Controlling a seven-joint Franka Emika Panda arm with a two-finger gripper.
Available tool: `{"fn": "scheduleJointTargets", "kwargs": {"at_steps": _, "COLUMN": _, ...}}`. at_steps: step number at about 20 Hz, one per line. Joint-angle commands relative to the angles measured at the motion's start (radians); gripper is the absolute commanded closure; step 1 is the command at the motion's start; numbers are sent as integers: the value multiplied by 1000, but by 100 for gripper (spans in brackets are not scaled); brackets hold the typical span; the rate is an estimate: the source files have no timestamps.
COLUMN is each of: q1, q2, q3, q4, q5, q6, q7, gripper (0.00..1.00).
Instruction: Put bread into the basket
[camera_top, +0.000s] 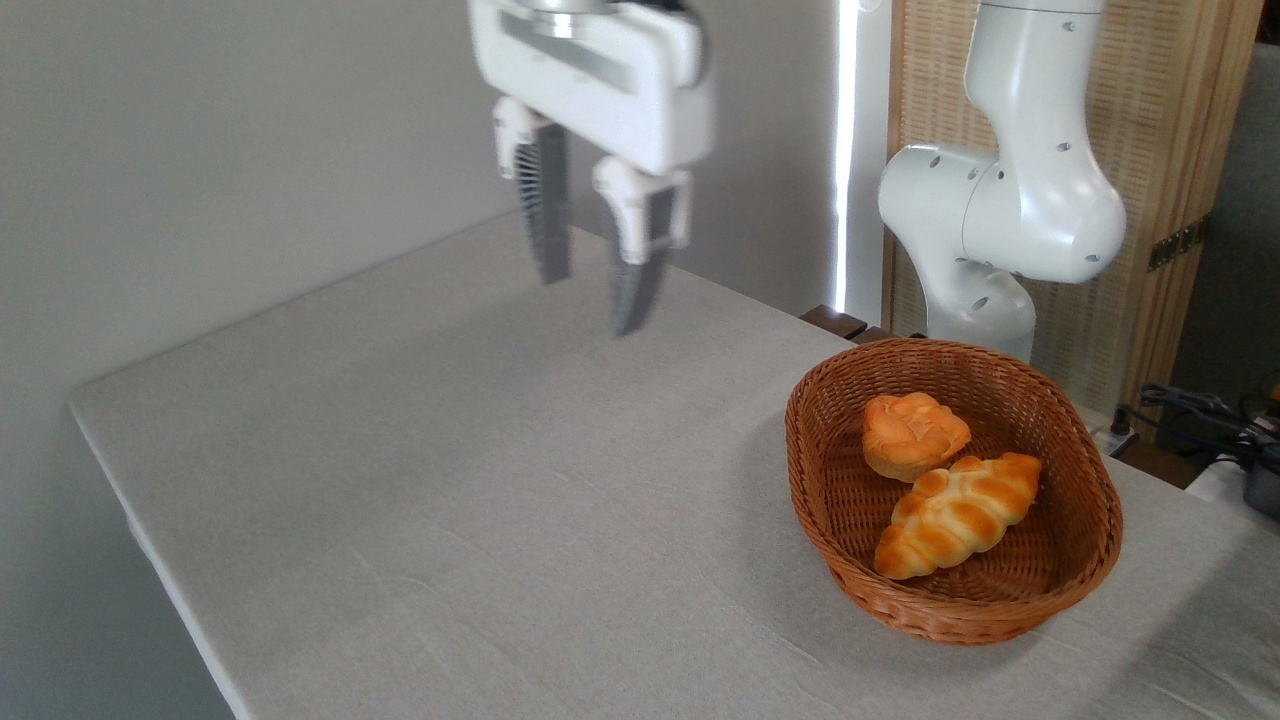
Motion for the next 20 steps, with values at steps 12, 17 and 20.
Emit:
{"fn": "scheduleJointTargets", "kwargs": {"at_steps": 12, "q1": -1, "q2": 164, "q3": -48, "q4": 177, "q5": 50, "q6": -19, "q7": -172, "gripper": 0}}
{"fn": "scheduleJointTargets", "kwargs": {"at_steps": 17, "q1": -57, "q2": 169, "q3": 16, "q4": 175, "q5": 50, "q6": -25, "q7": -171, "gripper": 0}}
{"fn": "scheduleJointTargets", "kwargs": {"at_steps": 20, "q1": -57, "q2": 172, "q3": 10, "q4": 175, "q5": 50, "q6": -42, "q7": -172, "gripper": 0}}
